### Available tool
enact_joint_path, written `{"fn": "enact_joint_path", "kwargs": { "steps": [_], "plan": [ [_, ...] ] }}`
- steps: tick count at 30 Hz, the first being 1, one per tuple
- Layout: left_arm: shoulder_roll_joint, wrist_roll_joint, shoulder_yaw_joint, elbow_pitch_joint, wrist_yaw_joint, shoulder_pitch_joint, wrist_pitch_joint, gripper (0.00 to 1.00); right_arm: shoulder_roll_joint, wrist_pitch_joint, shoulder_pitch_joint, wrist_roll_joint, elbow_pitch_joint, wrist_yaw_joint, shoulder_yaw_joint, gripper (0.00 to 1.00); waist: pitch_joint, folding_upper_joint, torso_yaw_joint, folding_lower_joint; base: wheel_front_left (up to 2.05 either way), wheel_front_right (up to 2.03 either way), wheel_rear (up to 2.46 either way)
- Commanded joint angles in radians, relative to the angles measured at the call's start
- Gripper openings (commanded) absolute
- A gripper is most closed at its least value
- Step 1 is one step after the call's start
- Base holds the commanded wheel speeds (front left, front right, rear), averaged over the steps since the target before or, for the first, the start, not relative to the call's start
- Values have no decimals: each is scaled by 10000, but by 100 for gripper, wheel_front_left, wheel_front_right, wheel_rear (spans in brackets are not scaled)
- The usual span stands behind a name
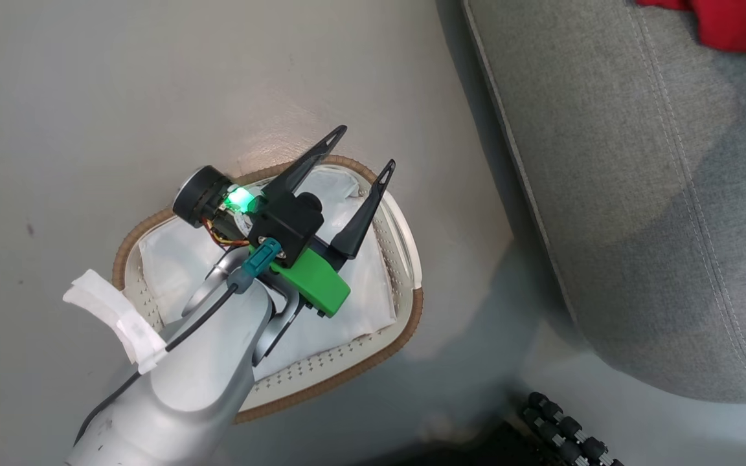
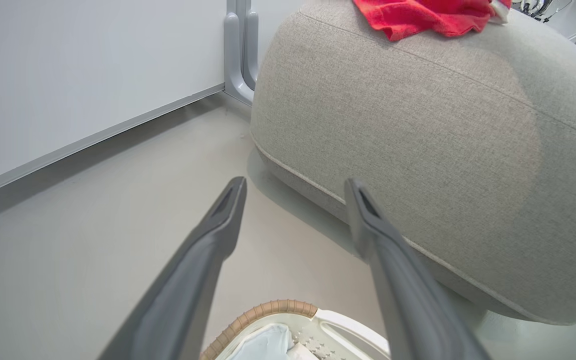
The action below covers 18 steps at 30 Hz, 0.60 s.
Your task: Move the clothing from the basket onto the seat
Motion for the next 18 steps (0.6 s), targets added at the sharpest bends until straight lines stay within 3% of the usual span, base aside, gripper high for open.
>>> {"fn": "enact_joint_path", "kwargs": {
  "steps": [1, 2, 7, 18],
  "plan": [
    [0, 84, 70, -25, 20, 36, -5, 100, 91, -70, 317, -66, -42, -14, 31, 87, -152, 0, 22, -2, 0, 0, 0],
    [-13, 91, 109, -30, 21, 98, -5, 100, 129, -75, 406, -66, -109, -14, 59, 100, -233, 0, 33, -2, 0, 0, 0],
    [-169, -54, 317, -18, 14, 288, -5, 100, 359, -98, 839, 120, -790, -14, 391, 100, -770, 0, 159, -2, 0, 0, 0],
    [-743, -255, 1120, 187, -13, 1038, -5, 100, -67, -102, 1210, 548, -1188, -14, 1384, 100, -2764, 0, 1165, -2, 0, 0, 0]
  ]
}}
